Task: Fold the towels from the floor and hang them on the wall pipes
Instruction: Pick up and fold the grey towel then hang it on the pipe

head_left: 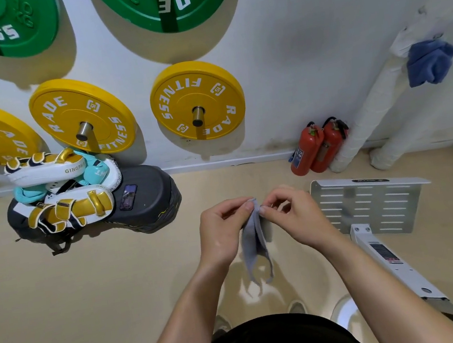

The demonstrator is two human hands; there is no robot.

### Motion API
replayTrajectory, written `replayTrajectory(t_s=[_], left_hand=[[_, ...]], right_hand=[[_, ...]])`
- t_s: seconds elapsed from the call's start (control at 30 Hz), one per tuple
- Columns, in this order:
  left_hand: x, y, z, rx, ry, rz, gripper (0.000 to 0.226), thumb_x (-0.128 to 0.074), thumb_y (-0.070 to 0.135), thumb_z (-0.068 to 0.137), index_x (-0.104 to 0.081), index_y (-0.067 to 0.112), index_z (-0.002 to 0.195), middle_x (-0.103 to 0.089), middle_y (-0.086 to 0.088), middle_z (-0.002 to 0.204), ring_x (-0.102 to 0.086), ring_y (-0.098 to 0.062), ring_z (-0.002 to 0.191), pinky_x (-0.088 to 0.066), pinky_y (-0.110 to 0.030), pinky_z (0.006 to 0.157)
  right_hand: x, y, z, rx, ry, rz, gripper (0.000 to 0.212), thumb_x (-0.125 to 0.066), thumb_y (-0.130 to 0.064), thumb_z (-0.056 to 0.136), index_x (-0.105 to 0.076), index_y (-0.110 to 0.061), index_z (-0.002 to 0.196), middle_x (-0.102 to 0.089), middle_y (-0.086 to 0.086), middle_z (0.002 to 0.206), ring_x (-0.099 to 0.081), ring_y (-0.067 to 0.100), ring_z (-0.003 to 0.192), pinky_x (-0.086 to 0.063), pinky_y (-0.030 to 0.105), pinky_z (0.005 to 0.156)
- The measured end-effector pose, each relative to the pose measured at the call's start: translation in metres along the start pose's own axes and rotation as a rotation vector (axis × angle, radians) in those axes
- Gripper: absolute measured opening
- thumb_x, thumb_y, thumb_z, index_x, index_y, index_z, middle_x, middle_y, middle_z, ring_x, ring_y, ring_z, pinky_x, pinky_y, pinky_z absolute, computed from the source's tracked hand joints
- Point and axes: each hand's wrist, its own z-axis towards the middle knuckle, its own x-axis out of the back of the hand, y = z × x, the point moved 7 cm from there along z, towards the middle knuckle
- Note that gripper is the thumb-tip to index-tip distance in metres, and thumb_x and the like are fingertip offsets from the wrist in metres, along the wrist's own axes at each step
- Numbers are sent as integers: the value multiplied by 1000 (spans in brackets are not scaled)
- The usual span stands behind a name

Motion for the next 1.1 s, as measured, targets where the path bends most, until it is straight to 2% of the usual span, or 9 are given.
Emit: replayTrajectory(t_s=[0.2,0.3,0.43,0.6,0.7,0.83,0.93,1.03,1.1], left_hand=[[-6,4,-1,-89,-54,93,13,-69,7,91,-79,12,97,-78,0,94,-73,-14,93,-56,-30,89],[-10,7,0,-114,-94,113,15,-69,5,90,-77,6,102,-78,-3,98,-72,-11,94,-55,-24,88],[-11,3,5,-113,-144,125,22,-75,6,86,-75,5,107,-77,-8,101,-72,-20,98,-55,-31,93],[-12,7,7,-131,-121,209,13,-65,3,93,-76,7,99,-77,-3,95,-69,-9,87,-53,-23,82],[-7,14,10,-206,-104,349,20,-59,6,95,-71,21,92,-74,6,89,-66,-11,84,-52,-23,78],[-1,29,10,-283,-107,366,21,-53,0,96,-64,16,88,-66,8,81,-60,-4,75,-45,-14,69],[0,37,8,-332,-137,374,24,-53,-1,96,-64,19,87,-65,11,83,-60,-5,78,-45,-14,70],[2,41,9,-367,-151,399,23,-53,1,94,-65,19,88,-66,11,86,-61,-7,83,-47,-19,75],[8,45,12,-373,-129,402,24,-53,-1,95,-65,18,87,-65,12,85,-60,-5,82,-45,-17,75]], right_hand=[[1,1,-2,-53,6,48,26,-72,-19,87,-63,-22,64,-57,-15,58,-48,2,59,-36,15,57],[3,4,-2,-83,37,60,30,-72,-22,86,-59,-20,59,-53,-14,55,-45,3,57,-36,22,57],[4,8,-2,-100,62,65,36,-72,-23,85,-54,-21,53,-48,-11,52,-43,5,55,-35,30,57],[2,11,-2,-113,65,32,40,-75,-36,84,-56,-19,54,-48,-7,50,-42,9,50,-33,30,51],[-4,6,-1,-108,27,67,25,-75,-38,82,-68,-23,63,-64,-2,59,-55,11,57,-44,34,55],[-6,-2,-1,-101,12,190,11,-64,-17,93,-69,-21,85,-72,0,69,-67,24,67,-54,39,67],[-8,-6,3,-82,-11,159,18,-67,-11,89,-67,-26,100,-65,0,60,-56,14,53,-45,21,56],[-22,-9,12,5,-106,-102,27,-69,-18,80,-62,-43,74,-50,-7,62,-46,5,59,-36,24,60],[-27,-2,16,11,-115,-204,21,-69,-28,79,-56,-40,67,-48,-9,75,-47,5,71,-37,29,64]])
